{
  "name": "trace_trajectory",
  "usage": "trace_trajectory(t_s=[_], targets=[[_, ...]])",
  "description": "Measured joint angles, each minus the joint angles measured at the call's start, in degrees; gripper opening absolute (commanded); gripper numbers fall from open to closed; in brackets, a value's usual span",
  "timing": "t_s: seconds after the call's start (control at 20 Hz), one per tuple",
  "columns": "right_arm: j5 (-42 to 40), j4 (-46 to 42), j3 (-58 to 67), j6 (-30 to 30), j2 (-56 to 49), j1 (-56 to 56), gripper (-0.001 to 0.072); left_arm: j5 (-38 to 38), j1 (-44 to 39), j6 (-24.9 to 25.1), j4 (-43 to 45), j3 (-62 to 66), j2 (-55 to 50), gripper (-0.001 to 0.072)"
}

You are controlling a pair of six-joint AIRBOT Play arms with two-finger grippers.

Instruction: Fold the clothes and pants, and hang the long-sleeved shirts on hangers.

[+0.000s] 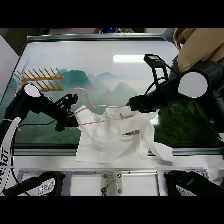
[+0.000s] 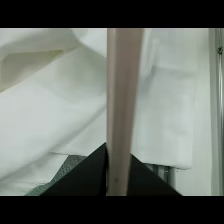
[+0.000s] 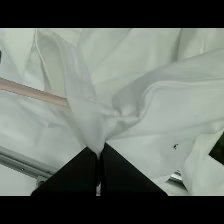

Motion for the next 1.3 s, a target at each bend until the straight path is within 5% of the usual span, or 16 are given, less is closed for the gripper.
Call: trace_trajectory(t_s=[0.55,1.3], targets=[[-7.87,0.09,0.0,0.44,-0.22,6.34,0.0013,0.37,0.0,-1.16,-0.17,0.0,0.0,0.0023],[-3.8,-10.34,0.0,5.86,1.44,6.86,0.0013,0.09,3.15,-6.91,-0.17,0.0,0.0,0.0023]])
